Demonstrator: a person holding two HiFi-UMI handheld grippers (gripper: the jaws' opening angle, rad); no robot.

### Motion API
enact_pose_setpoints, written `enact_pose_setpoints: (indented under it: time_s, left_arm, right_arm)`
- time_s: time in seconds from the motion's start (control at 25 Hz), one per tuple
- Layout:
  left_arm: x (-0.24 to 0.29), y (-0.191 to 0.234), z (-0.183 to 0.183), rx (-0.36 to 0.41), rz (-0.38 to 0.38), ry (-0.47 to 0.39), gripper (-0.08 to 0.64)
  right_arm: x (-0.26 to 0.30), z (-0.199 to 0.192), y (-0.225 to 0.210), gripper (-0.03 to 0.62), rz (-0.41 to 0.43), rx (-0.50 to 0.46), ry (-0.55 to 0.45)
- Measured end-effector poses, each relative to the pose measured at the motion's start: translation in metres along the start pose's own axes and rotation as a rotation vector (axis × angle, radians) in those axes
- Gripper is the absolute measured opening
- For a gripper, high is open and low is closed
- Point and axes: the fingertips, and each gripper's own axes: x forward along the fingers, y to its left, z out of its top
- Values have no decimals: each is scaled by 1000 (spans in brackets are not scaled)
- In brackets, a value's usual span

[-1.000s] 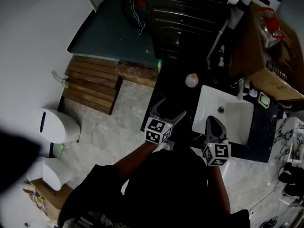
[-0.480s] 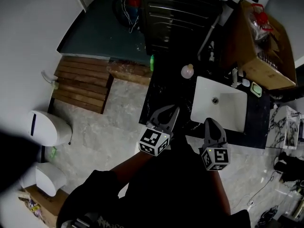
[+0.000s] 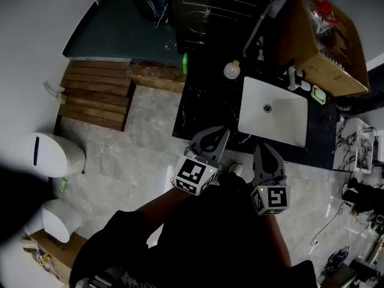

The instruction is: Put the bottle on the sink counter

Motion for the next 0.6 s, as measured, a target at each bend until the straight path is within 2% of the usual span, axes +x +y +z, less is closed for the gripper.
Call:
enact_pose_setpoints:
  time_s: [0.16,0.4,0.6]
  left_arm:
    - [-13,-23,3,36,16,-13,15]
    - [-47,-78,-7,66,78,-32,15]
    - [-68,-147,-27,65,133,-39,15]
  right_arm:
    - [-15,-3,13,40,35,-53,-13]
    - [-69,-11,13,40,68,-4,-48]
    - [-141,-23,-2,40,81,39,-65]
